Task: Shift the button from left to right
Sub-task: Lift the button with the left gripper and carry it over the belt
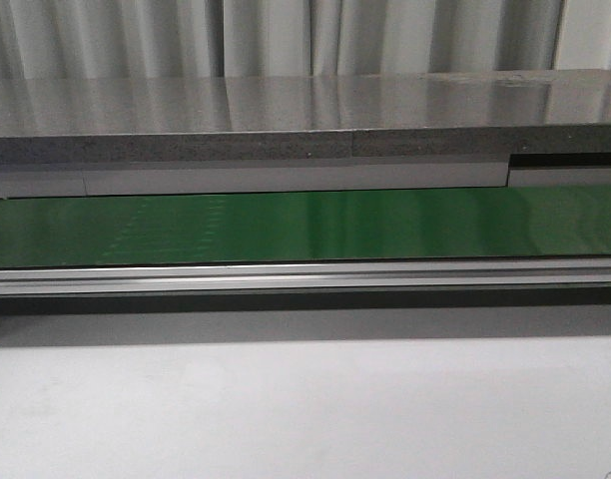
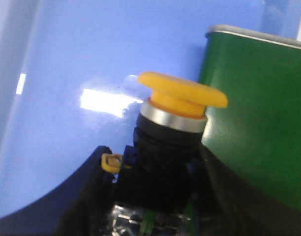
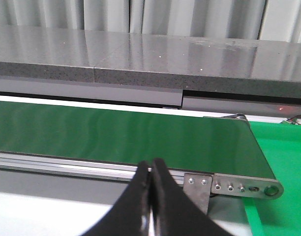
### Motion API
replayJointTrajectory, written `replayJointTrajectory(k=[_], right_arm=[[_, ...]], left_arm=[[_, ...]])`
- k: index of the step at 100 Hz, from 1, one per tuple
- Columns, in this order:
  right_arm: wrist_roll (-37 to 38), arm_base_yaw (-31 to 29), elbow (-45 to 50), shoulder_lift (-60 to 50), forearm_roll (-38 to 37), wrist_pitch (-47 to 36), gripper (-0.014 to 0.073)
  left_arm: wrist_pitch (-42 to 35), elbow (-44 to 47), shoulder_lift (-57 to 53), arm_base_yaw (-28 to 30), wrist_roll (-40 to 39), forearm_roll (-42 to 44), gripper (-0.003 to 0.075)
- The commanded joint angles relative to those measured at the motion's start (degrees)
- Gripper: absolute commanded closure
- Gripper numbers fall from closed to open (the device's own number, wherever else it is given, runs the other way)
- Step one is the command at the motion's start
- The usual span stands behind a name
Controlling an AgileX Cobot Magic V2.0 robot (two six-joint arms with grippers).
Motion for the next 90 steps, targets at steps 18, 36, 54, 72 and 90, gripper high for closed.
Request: replayJointTrajectory(k=[18,36,54,72,90], right_arm=[[-0.07,0.11,-0.87,-1.12,-0.6,-4.42,0.0661],[-0.07,0.11,-0.87,-1.12,-0.6,-4.42,0.0661],[-0.07,0.11,-0.87,-1.12,-0.6,-4.42,0.0661],[-0.07,0.11,-0.87,-1.12,-0.6,-4.42,0.0661],[-0.07,0.11,-0.87,-1.12,-0.6,-4.42,0.0661]], left_arm=[[-0.23,-1.0,-2.29,-3.8,0.08,-0.36,0.073],[-0.56,0.55,-2.29,-5.53,0.18,-0.33,0.0729],[-0.79,1.39,-2.29,-6.09,0.31,-0.6,0.0727],[-0.79,1.73,-2.29,-6.09,2.98,-3.75,0.0636],[-1.05,1.75,-2.29,-6.09,4.77,-6.99,0.0412]])
